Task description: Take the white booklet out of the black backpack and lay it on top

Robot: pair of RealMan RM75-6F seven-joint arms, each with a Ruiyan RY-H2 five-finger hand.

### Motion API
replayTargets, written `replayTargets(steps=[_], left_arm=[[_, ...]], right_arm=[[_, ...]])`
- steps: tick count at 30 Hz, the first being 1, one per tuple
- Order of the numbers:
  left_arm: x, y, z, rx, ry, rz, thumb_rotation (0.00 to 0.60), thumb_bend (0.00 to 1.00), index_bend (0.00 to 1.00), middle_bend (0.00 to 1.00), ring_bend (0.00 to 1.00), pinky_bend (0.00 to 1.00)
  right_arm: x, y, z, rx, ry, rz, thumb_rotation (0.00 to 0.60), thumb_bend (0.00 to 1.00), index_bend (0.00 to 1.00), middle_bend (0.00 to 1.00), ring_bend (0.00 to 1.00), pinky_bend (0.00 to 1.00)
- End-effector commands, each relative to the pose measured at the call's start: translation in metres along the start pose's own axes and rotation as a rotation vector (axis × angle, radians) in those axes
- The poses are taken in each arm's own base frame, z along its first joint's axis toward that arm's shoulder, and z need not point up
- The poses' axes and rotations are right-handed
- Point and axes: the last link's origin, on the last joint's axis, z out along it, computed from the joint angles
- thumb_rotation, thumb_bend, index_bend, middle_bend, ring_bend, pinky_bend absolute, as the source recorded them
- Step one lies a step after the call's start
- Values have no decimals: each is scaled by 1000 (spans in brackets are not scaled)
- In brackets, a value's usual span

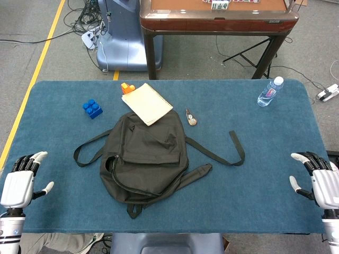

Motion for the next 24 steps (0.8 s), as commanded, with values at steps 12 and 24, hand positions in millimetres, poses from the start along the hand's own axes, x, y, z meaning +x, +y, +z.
replayTargets(steps=[12, 24], left_arm=[[0, 1, -1, -2, 1, -3, 600, 221, 172, 176, 140, 103], [4, 2, -2, -8, 6, -3, 600, 221, 172, 176, 140, 103]], right_arm=[[1, 0, -3, 4, -3, 2, 600, 338, 225, 215, 125, 167], [-2, -30, 16, 167, -65, -13, 600, 338, 225, 214, 125, 167]])
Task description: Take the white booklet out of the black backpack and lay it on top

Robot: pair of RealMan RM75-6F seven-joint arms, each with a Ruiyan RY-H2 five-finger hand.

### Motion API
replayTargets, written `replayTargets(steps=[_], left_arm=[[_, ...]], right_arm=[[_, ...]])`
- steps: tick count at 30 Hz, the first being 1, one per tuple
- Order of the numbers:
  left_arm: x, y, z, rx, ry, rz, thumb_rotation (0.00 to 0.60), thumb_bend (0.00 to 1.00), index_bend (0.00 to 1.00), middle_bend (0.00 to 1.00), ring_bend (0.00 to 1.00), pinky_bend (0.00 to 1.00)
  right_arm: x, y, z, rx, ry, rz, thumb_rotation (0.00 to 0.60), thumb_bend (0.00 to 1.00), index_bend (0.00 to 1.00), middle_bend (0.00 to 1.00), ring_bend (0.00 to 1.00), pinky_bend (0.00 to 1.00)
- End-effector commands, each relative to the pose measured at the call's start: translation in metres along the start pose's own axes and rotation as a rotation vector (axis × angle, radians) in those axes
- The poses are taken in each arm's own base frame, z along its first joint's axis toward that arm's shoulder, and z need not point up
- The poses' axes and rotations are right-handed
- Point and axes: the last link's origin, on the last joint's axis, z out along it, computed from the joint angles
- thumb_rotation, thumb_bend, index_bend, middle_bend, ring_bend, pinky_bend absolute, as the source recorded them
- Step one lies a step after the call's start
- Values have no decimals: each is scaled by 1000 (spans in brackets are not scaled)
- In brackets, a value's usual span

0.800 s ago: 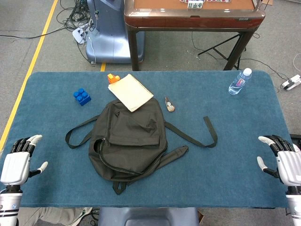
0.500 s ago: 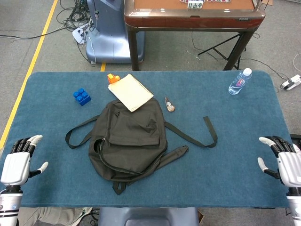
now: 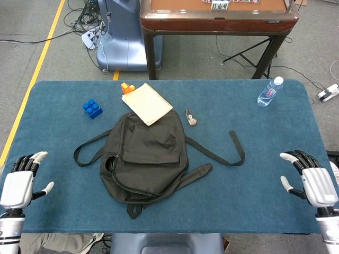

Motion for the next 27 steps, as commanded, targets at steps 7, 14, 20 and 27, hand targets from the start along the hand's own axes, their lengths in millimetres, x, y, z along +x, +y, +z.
replayTargets(steps=[7, 14, 20, 27], left_arm=[[3, 0, -2, -2, 7, 3, 600, 221, 172, 176, 140, 103], [3, 1, -4, -9, -4, 6, 600, 221, 173, 176, 140, 103], [4, 3, -3, -14, -2, 8, 600, 221, 172, 176, 140, 103], [5, 5, -5, -16, -1, 2, 600, 221, 172, 176, 140, 103]], right_arm=[[-12, -45, 38, 242, -145, -1, 600, 338, 225, 215, 125, 167], [-29, -96, 74, 440, -274, 10, 600, 280, 225, 215, 125, 167], [-50, -136, 106, 533, -388, 17, 600, 204, 225, 215, 125, 167], [-76, -178, 141, 593, -471, 48, 600, 124, 225, 192, 97, 167]])
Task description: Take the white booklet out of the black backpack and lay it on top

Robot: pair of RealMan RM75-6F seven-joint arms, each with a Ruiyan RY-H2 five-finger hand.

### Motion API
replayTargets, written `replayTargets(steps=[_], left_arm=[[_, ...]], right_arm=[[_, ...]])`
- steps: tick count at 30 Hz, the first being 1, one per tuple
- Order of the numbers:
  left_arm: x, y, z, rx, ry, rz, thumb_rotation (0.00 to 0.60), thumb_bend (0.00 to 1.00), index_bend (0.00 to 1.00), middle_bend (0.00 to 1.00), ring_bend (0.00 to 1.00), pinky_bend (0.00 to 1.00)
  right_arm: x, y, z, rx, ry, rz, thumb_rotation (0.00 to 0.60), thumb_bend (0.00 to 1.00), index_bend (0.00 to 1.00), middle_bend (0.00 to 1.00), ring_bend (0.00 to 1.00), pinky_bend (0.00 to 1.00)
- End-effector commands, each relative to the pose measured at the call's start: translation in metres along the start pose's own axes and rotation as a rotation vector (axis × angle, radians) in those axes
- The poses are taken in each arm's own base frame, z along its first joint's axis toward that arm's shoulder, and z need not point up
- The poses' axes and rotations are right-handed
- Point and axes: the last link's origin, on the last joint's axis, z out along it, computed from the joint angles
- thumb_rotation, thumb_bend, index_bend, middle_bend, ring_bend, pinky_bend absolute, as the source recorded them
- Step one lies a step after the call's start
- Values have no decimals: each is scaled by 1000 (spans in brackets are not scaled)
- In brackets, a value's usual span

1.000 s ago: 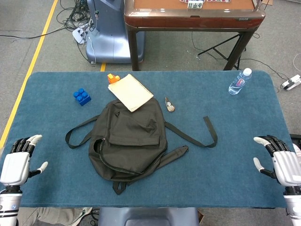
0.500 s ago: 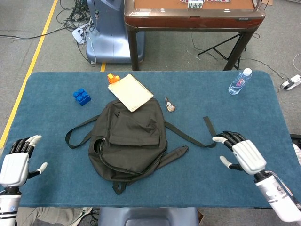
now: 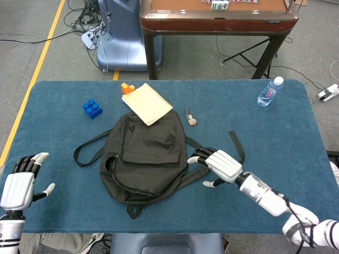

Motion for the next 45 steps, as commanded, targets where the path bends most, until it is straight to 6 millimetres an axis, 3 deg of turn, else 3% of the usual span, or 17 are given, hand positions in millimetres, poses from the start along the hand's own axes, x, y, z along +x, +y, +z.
replayTargets(steps=[1, 13, 18, 22, 35, 41, 45], left_arm=[[0, 0, 0, 1, -1, 4, 600, 221, 172, 176, 140, 103], [0, 0, 0, 4, -7, 9, 600, 221, 172, 176, 140, 103], [0, 0, -2, 8, -9, 11, 600, 221, 172, 176, 140, 103], [-1, 0, -2, 10, -11, 11, 600, 221, 172, 176, 140, 103], [-2, -4, -2, 19, -14, 10, 600, 221, 172, 176, 140, 103], [-2, -7, -2, 27, -14, 10, 600, 221, 172, 176, 140, 103], [-3, -8, -1, 25, -15, 10, 600, 221, 172, 176, 140, 103]], right_arm=[[-3, -7, 30, 28, -34, 18, 600, 112, 225, 187, 93, 167], [-18, -36, 94, 87, -151, -55, 600, 51, 223, 165, 72, 165], [-24, -46, 115, 95, -181, -83, 600, 37, 168, 149, 57, 159], [-26, -54, 129, 102, -192, -92, 600, 1, 124, 132, 39, 142], [-40, -73, 157, 104, -292, -118, 600, 1, 127, 136, 36, 140], [-39, -73, 166, 88, -272, -122, 600, 142, 397, 282, 67, 139], [-37, -70, 171, 71, -242, -109, 600, 320, 563, 402, 175, 138]])
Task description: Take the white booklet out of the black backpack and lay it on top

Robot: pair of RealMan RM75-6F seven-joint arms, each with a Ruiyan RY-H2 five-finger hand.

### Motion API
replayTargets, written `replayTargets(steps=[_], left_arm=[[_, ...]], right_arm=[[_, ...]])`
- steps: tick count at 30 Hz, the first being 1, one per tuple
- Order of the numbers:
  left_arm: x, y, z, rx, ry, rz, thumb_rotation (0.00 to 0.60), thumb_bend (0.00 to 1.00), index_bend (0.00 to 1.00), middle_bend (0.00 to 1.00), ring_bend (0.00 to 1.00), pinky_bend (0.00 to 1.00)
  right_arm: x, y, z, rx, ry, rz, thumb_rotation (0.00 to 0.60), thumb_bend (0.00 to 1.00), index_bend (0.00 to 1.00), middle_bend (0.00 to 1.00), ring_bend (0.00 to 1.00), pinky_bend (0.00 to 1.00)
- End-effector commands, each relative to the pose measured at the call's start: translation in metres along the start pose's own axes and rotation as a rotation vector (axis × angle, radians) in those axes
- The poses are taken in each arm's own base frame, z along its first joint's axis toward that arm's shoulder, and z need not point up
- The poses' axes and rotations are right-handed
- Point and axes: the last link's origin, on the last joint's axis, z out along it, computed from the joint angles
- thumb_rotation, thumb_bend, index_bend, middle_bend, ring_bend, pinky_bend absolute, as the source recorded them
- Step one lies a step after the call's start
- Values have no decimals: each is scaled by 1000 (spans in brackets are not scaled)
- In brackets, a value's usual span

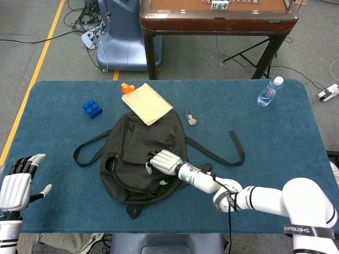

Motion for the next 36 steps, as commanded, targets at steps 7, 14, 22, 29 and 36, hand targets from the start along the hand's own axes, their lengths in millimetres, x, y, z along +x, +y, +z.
replayTargets(steps=[7, 14, 22, 29, 36], left_arm=[[3, 2, 8, -29, 15, 4, 600, 221, 173, 176, 140, 103], [10, 13, 24, -108, 35, -27, 600, 221, 182, 176, 140, 102], [15, 51, 45, -351, 38, -94, 600, 221, 255, 188, 212, 145], [9, 94, 61, -592, 27, -128, 600, 221, 337, 283, 274, 250], [-14, 132, 72, -724, -61, -154, 600, 221, 404, 347, 311, 257]], right_arm=[[13, 10, 8, -35, 109, 59, 600, 419, 668, 482, 276, 165], [35, 28, 12, -93, 217, 117, 600, 420, 670, 485, 283, 175], [50, 46, 11, -189, 329, 190, 600, 420, 670, 485, 283, 177], [57, 52, 8, -249, 386, 227, 600, 420, 670, 477, 283, 176], [62, 57, 5, -274, 382, 273, 600, 421, 670, 471, 283, 176]])
